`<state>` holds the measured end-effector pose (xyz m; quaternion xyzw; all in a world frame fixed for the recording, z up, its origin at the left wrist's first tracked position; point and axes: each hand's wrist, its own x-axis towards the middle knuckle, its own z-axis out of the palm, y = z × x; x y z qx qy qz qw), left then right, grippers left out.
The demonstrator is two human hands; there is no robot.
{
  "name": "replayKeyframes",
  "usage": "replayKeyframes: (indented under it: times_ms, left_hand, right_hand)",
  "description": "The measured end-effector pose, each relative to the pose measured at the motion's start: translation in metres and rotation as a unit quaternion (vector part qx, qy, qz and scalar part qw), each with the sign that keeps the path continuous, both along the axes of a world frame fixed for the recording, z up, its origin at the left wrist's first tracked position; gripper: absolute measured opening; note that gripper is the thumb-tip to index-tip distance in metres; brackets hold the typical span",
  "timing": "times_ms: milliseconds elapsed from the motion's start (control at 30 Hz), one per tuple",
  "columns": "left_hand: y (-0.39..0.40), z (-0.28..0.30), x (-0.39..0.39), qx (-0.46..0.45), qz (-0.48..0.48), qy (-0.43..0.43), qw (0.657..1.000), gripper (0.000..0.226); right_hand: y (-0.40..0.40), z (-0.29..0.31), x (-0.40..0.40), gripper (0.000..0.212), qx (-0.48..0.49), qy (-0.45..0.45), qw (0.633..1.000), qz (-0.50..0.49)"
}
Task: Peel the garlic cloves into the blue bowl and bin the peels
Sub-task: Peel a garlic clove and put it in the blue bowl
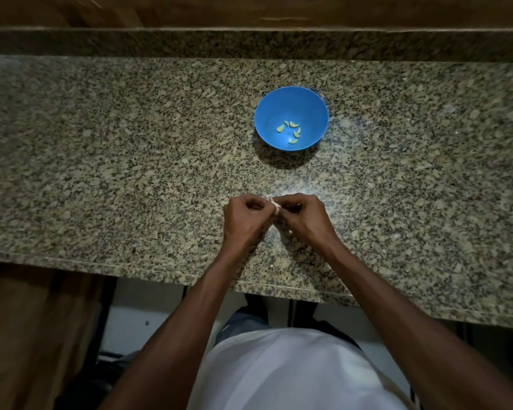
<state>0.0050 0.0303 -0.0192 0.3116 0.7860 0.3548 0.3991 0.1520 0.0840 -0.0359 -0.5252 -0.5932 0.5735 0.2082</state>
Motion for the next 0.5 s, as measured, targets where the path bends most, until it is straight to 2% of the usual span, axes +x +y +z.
replayKeyframes:
  times_ms: [67, 133, 233, 300, 433, 500]
  left_hand:
    - [-0.002, -0.004, -0.001, 0.008, 0.064, -0.056, 0.996, 0.009]
    - [-0.009, -0.006, -0.006, 0.021, 0.135, -0.132, 0.982, 0.009]
    - [-0.022, -0.008, -0.013, 0.033, 0.173, -0.218, 0.96, 0.013]
    - [-0.03, -0.009, -0.015, 0.056, 0.192, -0.259, 0.945, 0.015]
    - [-0.041, -0.009, -0.016, 0.107, 0.199, -0.3, 0.927, 0.007]
    - [-0.044, -0.009, -0.015, 0.118, 0.172, -0.274, 0.939, 0.006]
  right_hand:
    - [0.0, -0.002, -0.002, 0.029, -0.063, 0.035, 0.996, -0.043]
    - [0.001, -0.003, -0.002, 0.031, -0.076, 0.032, 0.995, -0.058]
    - [0.009, 0.001, -0.006, 0.021, 0.015, -0.069, 0.997, 0.016]
    - [0.012, 0.006, -0.014, 0.022, 0.093, -0.125, 0.985, 0.069]
    - [0.006, 0.015, -0.016, 0.023, 0.169, -0.118, 0.978, 0.033]
    - [-0.003, 0.017, -0.01, 0.022, 0.077, -0.065, 0.995, 0.014]
